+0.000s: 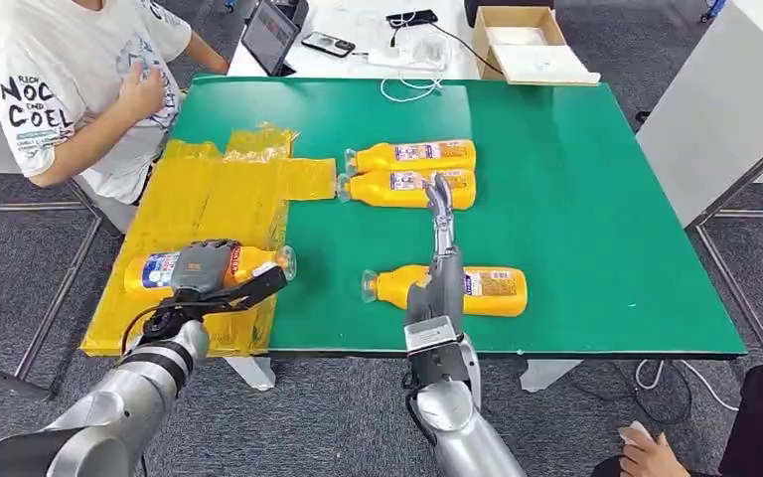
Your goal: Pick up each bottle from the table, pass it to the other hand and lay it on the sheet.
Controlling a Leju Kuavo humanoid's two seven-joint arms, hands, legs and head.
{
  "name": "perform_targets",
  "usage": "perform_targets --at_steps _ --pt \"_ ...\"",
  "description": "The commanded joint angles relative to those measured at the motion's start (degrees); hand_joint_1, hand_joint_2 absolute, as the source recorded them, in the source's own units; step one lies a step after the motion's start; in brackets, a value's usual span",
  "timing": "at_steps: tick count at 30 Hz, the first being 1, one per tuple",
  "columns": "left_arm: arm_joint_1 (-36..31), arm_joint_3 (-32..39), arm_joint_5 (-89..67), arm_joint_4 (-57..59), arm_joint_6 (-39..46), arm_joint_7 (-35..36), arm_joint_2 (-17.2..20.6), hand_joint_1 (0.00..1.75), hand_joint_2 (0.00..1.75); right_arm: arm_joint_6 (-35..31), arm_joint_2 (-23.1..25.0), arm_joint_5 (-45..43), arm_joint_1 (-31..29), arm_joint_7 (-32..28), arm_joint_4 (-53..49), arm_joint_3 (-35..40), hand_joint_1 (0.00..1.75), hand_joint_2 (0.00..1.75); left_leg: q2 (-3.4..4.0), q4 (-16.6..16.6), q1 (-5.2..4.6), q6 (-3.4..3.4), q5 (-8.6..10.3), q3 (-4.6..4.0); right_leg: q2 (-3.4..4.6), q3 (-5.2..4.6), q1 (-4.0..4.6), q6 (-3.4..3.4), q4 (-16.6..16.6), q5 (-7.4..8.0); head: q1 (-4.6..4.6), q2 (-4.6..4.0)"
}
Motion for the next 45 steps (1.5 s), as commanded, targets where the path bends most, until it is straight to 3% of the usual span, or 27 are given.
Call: perform_targets --at_steps 1,3,4,14,22,27,45 --pt "-1.81 0.99 3.25 7.02 -6.49 -0.95 0.82 0.00 1.75 1.34 -0.28 0.49 -1.62 0.11 5.54 -1.49 0.00 0.00 0.05 -0.05 -0.01 0.06 -0.12 0.38 -0.01 0.39 0.03 -0.12 -0.06 -0.10 0.00 0.00" --pt "-1.65 2.35 4.92 7.07 -8.02 -1.68 0.61 0.00 1.75 1.58 -0.16 0.66 -1.77 0.11 6.26 -1.50 0.00 0.00 0.06 -0.06 -0.02 0.06 -0.09 0.35 0.01 0.36 0.01 -0.08 -0.07 -0.07 0.00 0.00" --pt "-1.75 3.43 6.30 7.23 -10.07 -2.30 0.32 0.00 0.00 1.74 -0.01 0.71 -1.91 0.11 6.92 -1.66 0.00 0.00 0.05 -0.08 -0.05 0.06 -0.11 0.46 0.01 0.48 -0.01 -0.10 -0.07 -0.10 -0.02 0.00" --pt "-2.83 8.66 15.12 7.06 -27.34 -7.18 -1.08 0.00 0.00 4.31 0.70 0.75 -3.84 0.16 12.25 -4.09 0.00 0.00 -0.13 -0.13 -0.06 0.08 -0.05 0.77 -0.14 0.82 -0.02 -0.12 -0.13 -0.06 -0.02 0.00" --pt "-3.04 8.68 16.66 6.73 -29.53 -8.99 -1.23 0.00 0.00 5.38 0.92 -0.37 -4.06 0.11 13.47 -5.98 0.00 0.00 -0.22 -0.12 -0.06 0.05 -0.02 1.04 -0.19 1.08 -0.02 -0.12 -0.10 -0.08 0.00 0.00" --pt "-3.47 12.30 22.68 5.78 -33.04 -12.98 -1.92 0.00 0.00 6.22 1.15 -0.44 -4.39 0.11 14.99 -6.87 0.00 0.00 -0.20 -0.13 -0.07 0.07 -0.03 1.12 -0.21 1.19 -0.02 -0.15 -0.12 -0.10 -0.02 0.00" --pt "-3.56 12.25 22.66 5.76 -33.06 -12.96 -2.02 0.00 0.00 6.21 1.15 -0.43 -4.37 0.11 14.98 -6.88 0.00 0.00 -0.22 -0.08 -0.06 0.04 -0.03 1.03 -0.20 1.08 -0.02 -0.09 -0.07 -0.10 0.00 0.00"
